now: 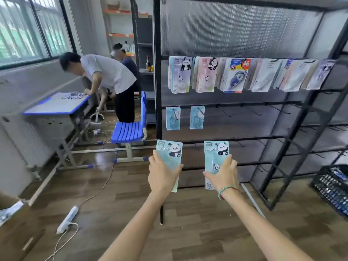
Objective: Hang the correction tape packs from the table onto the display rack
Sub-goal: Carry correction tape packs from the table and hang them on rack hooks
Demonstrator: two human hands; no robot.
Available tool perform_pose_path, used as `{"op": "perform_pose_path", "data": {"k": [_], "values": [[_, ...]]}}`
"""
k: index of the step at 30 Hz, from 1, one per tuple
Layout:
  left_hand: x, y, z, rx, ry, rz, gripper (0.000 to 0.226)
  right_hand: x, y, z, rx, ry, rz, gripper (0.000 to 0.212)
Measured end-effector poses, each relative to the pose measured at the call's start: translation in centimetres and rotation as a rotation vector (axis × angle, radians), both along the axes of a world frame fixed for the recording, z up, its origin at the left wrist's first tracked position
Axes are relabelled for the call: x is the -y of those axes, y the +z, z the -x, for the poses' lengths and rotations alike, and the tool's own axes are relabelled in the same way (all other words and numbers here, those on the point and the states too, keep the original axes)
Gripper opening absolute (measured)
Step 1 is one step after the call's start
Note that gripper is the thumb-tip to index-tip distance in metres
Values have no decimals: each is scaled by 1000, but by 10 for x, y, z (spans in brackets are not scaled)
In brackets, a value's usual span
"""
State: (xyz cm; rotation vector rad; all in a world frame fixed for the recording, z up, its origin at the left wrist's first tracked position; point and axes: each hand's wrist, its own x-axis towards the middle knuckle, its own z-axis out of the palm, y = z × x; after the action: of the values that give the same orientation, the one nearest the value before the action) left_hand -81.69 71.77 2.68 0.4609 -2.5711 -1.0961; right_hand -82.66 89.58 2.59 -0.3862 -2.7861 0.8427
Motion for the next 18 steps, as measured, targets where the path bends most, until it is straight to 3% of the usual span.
{"op": "perform_pose_path", "data": {"k": [18], "values": [[-30, -23, 226, 75, 33, 12, 107, -34, -14, 218, 63, 3, 9, 110]]}}
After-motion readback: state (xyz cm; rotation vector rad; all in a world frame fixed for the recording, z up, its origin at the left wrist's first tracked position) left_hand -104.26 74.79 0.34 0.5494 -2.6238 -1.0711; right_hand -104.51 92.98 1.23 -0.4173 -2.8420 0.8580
